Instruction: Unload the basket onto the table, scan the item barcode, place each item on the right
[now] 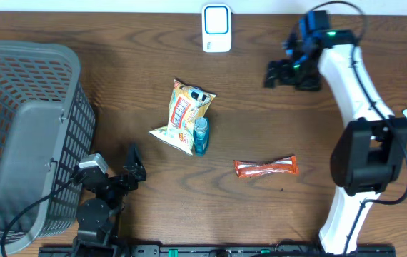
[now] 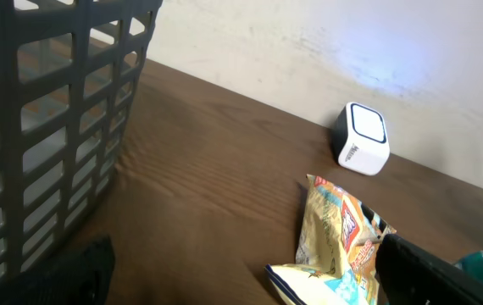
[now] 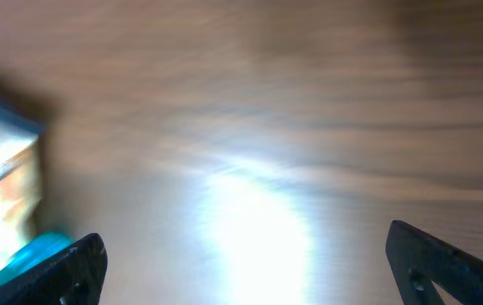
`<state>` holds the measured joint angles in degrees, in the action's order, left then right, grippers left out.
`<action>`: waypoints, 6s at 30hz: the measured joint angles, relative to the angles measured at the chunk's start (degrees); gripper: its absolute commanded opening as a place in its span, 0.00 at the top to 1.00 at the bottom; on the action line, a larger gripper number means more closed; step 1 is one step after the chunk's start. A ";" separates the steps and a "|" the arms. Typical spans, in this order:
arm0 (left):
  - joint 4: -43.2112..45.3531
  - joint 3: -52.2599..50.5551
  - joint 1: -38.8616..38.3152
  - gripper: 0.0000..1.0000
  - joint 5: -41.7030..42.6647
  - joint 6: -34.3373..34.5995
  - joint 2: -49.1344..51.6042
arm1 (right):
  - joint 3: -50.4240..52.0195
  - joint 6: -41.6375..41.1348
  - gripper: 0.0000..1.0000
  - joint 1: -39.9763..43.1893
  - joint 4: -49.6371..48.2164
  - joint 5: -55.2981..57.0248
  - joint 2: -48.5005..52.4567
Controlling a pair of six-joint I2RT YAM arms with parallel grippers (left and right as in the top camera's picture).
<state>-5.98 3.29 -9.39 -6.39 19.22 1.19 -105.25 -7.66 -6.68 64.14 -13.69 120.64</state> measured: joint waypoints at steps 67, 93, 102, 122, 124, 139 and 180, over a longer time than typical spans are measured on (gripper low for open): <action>0.00 0.00 0.02 0.02 0.02 0.00 0.00 | 54.86 -69.29 0.02 -14.84 -5.11 13.14 -35.74; 0.00 0.00 0.02 0.02 0.02 0.00 0.00 | 69.57 -75.01 0.99 -14.40 -28.09 25.68 -37.44; 0.00 0.00 0.00 0.02 0.02 0.00 0.00 | 70.49 -50.23 0.99 -14.03 -46.01 20.85 -39.15; 0.00 0.00 0.02 0.02 0.00 0.00 0.00 | 70.51 -5.57 0.99 -14.03 -65.42 3.26 -48.37; 0.00 0.00 0.02 0.02 0.00 0.00 0.00 | 70.51 -7.08 0.93 -14.03 -62.84 2.99 -48.02; 0.00 0.00 0.02 0.02 0.00 0.00 0.00 | 65.05 -8.74 0.50 -13.49 -54.62 2.99 -40.13; 0.00 0.00 0.00 0.02 0.02 0.00 0.00 | 58.05 -6.86 0.64 -24.79 -48.76 24.13 -22.47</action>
<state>-5.98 3.29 -9.39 -6.37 19.22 1.19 -47.20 -14.52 -31.46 15.38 10.44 98.17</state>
